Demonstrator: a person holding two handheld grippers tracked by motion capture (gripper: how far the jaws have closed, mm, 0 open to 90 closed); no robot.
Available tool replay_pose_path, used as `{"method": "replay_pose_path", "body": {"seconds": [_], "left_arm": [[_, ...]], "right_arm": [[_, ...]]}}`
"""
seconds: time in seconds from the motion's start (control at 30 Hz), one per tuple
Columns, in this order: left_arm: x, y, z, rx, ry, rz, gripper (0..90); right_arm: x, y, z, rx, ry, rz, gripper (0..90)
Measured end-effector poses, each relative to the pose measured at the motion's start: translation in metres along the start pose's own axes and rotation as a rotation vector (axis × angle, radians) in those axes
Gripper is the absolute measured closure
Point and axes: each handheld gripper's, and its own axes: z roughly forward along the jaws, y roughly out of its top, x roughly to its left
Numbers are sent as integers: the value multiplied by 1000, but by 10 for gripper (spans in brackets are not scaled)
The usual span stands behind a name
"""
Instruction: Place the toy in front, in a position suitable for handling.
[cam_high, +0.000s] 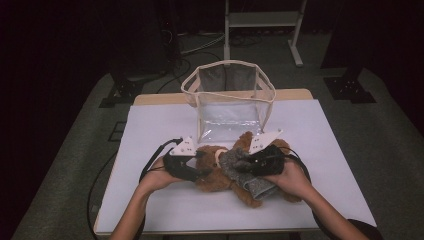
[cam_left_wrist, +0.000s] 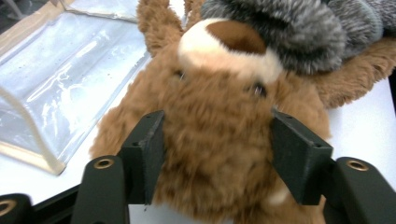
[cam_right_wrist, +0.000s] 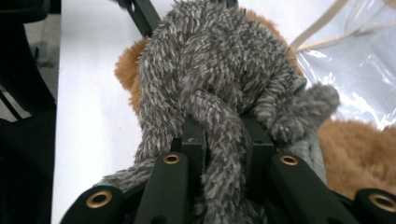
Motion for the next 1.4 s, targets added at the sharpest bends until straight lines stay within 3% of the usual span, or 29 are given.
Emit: {"method": "replay_pose_path", "body": {"seconds": [0.07, 0.23, 0.4, 0.57, 0.77, 0.83, 0.9, 1.0, 1.13, 1.23, 1.4], "left_arm": [[2, -3, -2, 10, 14, -5, 402], [4, -8, 7, 24, -2, -12, 441], [8, -8, 9, 14, -20, -33, 449], [8, -6, 8, 18, -24, -27, 450], [12, -1, -1, -23, 2, -23, 460], [13, 1, 1, -20, -5, -22, 460], [16, 3, 5, -7, -12, -24, 460], [18, 4, 9, 7, -23, -28, 483], [20, 4, 12, 13, -39, -31, 518], [22, 6, 13, 22, -41, -28, 518], [23, 8, 5, 15, -29, -20, 517]], "right_arm": [[0, -2, -3, -5, -8, -3, 747], [5, 1, -3, 3, -15, -24, 746], [20, 15, -2, -21, -2, -74, 745], [33, 27, 10, -24, 15, -120, 745], [22, 7, 14, 17, -26, -103, 745], [16, -2, 11, 1, -2, -65, 745], [16, -5, 9, 0, -5, -61, 745], [21, -2, 7, 9, -25, -84, 744], [28, 5, 5, -17, 1, -101, 743], [37, 18, 9, -23, 9, -147, 743], [35, 18, 21, 28, -11, -166, 744]]}}
